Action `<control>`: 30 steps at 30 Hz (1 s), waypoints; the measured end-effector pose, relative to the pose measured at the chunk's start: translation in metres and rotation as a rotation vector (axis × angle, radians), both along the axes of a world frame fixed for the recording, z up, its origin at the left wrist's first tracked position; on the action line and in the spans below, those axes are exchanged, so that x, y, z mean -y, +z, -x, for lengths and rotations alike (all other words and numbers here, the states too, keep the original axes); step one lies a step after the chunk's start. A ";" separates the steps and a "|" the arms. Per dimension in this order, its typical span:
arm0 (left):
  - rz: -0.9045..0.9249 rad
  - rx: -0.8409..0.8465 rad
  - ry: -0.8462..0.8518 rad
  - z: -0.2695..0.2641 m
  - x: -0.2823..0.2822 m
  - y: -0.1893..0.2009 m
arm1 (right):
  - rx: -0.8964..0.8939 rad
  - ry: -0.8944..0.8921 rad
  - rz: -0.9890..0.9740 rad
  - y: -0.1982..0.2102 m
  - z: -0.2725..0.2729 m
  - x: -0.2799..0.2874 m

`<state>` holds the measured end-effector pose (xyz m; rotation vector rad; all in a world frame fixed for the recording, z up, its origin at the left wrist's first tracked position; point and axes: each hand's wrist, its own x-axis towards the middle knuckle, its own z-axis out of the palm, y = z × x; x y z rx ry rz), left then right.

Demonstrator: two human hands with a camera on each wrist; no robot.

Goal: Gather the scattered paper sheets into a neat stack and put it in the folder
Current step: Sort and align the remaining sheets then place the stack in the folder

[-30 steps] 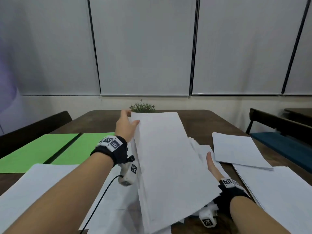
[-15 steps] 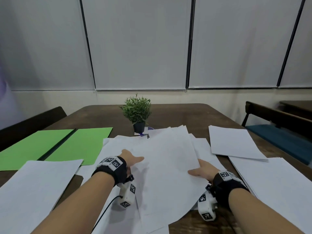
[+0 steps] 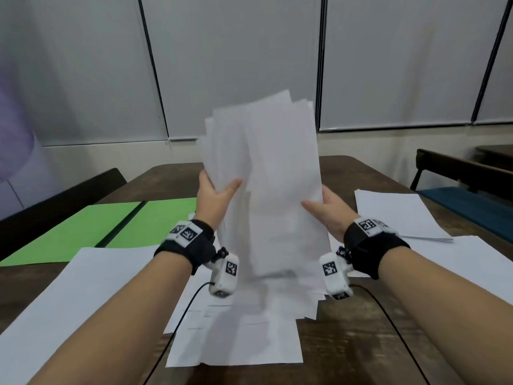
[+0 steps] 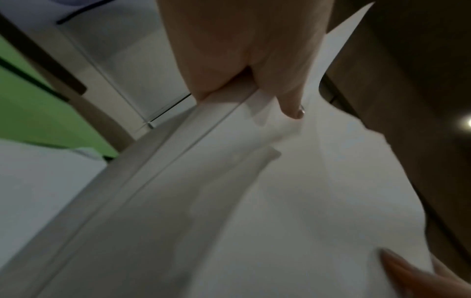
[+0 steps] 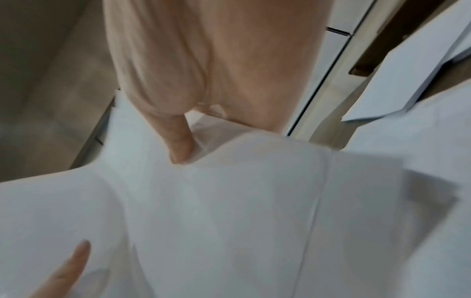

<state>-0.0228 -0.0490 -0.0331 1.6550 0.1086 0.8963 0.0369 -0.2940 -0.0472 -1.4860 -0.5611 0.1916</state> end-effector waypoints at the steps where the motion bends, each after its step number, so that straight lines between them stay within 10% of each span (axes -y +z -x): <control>1: -0.024 0.064 0.041 0.002 -0.001 0.009 | 0.023 -0.003 -0.012 0.007 0.003 -0.005; 17: -0.187 0.267 0.008 0.010 -0.002 0.029 | 0.122 -0.219 -0.082 0.025 0.011 -0.054; 24: -0.137 -0.177 0.009 0.002 -0.016 -0.041 | 0.012 -0.253 0.098 -0.035 0.006 -0.058; 30: -0.059 -0.299 0.012 0.026 -0.045 -0.017 | 0.027 -0.268 0.124 -0.013 0.011 -0.079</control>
